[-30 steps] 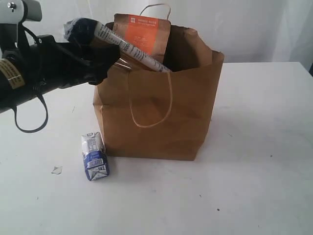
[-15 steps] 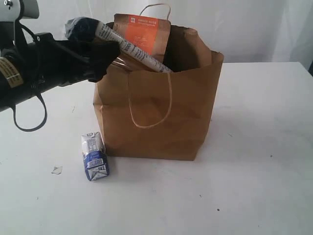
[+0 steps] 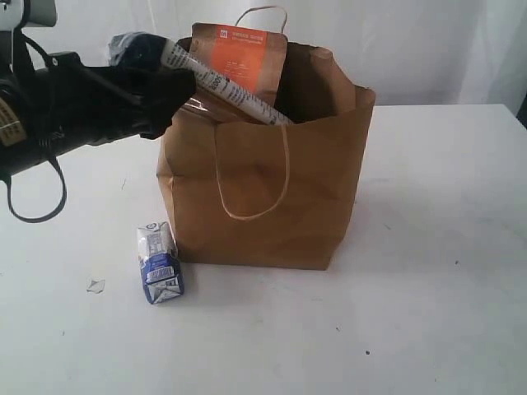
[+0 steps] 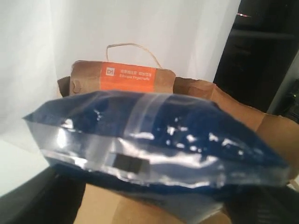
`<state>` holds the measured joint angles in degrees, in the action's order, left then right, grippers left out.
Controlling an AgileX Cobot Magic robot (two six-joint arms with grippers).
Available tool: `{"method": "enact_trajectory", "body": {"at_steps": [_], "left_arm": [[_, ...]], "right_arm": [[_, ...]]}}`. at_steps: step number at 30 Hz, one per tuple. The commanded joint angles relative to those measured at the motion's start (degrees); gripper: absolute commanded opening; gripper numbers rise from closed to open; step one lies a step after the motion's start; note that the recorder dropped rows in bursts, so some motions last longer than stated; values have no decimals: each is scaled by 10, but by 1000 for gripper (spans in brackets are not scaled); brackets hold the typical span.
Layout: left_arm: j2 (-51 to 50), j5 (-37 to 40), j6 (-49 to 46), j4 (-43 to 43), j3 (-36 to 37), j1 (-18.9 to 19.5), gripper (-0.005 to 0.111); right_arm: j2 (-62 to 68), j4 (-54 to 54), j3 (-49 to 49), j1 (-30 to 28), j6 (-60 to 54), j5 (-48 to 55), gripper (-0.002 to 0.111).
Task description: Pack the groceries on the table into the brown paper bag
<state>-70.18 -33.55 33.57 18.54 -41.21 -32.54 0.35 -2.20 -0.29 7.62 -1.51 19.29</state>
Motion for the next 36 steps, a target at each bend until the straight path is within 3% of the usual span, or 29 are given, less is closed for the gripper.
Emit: {"method": "enact_trajectory", "body": {"at_steps": [1,4,6,14,15,18,36], "left_arm": [[8,-4,28,21,4,-2,78],[8,-15,28,20,20,-2,78],[8,-20,27,16,19,-2,71],[8,-66,27,12,17,-2,24],[8,-74,26,12,17,-2,14],[8,-84,26,12,17,-2,0],[-45,-63,107,98,-112,-2,0]], "right_arm": [[-3,-2,3,-2,2,-1,0],[-3,-2,3,-2,2,-1,0],[-3,-2,3,-2,2,-1,0],[-3,0,3,-2,2,-1,0],[-3,0,3,-2,2,-1,0],[-3,0,3,-2,2,-1,0],[-3,0,3,-2,2,-1,0]]}}
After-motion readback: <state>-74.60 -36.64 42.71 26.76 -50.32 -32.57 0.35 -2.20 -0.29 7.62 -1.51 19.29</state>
